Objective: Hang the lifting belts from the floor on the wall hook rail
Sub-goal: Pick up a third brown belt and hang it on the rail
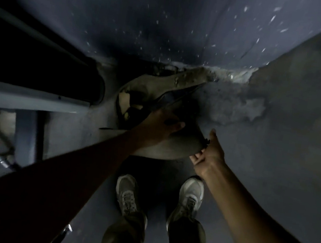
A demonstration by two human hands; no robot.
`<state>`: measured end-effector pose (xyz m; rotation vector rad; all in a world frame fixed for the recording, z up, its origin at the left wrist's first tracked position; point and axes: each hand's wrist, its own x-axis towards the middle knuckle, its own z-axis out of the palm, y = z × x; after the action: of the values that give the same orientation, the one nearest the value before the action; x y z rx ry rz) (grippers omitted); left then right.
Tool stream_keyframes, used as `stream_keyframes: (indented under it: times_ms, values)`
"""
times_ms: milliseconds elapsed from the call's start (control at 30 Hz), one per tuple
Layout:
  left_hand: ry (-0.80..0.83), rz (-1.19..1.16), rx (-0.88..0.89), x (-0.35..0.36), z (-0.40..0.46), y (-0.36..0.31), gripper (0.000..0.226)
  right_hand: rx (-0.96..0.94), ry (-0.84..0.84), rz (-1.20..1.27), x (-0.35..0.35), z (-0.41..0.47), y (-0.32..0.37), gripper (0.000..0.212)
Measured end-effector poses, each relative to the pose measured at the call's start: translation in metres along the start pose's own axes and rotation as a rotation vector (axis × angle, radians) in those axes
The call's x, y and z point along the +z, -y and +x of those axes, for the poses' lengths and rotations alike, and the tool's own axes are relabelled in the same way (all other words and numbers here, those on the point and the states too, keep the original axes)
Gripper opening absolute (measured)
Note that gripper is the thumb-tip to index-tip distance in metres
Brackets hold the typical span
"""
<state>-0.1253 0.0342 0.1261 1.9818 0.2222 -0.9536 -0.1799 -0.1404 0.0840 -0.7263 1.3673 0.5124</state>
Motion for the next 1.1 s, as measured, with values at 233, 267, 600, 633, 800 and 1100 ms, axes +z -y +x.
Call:
stream_keyframes:
  times_ms: [233,267,600,633,800,1100]
  values:
    - [-0.068,-0.524,-0.064,-0.039,-0.161,-0.086,0.016,-0.427,0.038,-0.542,0.018,-0.156,0.041,0.033]
    - [-0.075,-0.578,-0.076,-0.045,-0.183,-0.097,0.018,-0.511,0.065,-0.552,0.022,-0.182,0.043,0.035]
    - [-0.219,-0.826,0.082,-0.102,-0.352,-0.207,0.053,-1.041,0.354,-0.608,0.038,-0.433,0.017,0.024]
    - [-0.250,-0.879,0.123,-0.110,-0.372,-0.219,0.053,-1.075,0.400,-0.617,0.037,-0.459,0.013,0.025]
    - [-0.378,-0.952,0.281,-0.156,-0.472,-0.283,0.040,-1.278,0.609,-0.712,0.032,-0.589,0.006,0.025]
    - [-0.522,-0.976,0.897,-0.202,-0.633,-0.431,0.005,-1.597,0.790,-0.588,0.030,-0.809,0.040,0.028]
